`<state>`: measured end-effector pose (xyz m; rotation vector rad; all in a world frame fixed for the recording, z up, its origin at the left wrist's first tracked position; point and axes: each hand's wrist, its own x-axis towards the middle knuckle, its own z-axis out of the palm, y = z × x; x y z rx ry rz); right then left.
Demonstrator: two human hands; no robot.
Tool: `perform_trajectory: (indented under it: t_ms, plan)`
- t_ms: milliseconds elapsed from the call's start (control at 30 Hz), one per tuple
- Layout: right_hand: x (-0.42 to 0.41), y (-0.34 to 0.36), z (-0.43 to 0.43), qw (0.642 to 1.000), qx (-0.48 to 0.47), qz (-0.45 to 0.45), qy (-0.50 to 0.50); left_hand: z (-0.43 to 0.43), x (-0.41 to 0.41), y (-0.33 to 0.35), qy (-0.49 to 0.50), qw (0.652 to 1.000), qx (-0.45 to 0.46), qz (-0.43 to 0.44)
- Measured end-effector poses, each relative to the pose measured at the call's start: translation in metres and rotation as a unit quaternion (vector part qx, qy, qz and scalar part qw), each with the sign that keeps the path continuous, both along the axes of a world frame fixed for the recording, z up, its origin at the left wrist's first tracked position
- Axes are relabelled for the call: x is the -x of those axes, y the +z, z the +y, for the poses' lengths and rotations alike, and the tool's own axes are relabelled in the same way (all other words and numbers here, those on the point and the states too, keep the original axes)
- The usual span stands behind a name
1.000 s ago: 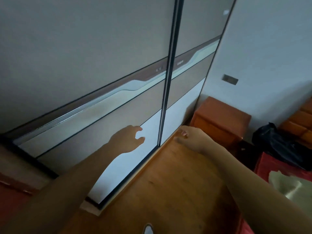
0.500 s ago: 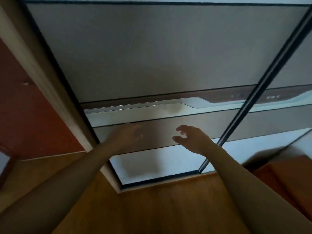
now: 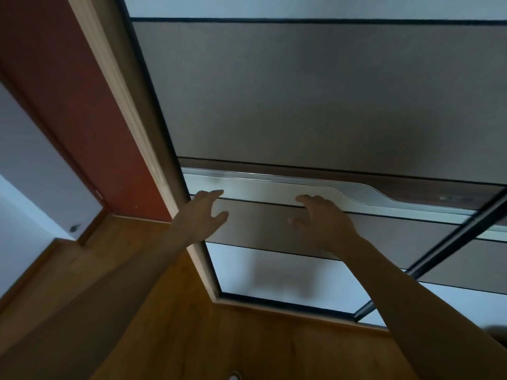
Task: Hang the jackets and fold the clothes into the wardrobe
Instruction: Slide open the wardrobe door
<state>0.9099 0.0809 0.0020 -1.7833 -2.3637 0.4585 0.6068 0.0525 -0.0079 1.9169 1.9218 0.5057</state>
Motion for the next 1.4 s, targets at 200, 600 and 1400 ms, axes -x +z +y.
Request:
perform_trajectory:
  t_ms: [200, 600, 1400]
  plan:
    - [0.033, 0.029, 0.041, 0.936, -0.289, -0.157, 0.124, 0.032, 0.02, 0.015, 0.081, 0.983, -0.1, -0.128]
    - [0.047, 0.01, 0.113, 0.873, -0.41, -0.259, 0.061, 0.084, 0.062, 0.007, 0.132, 0.955, -0.172, -0.205]
    - [-0.063, 0.011, 0.061, 0.919, -0.377, -0.1, -0.056, 0.1, -0.053, -0.002, -0.001, 0.953, -0.234, -0.192]
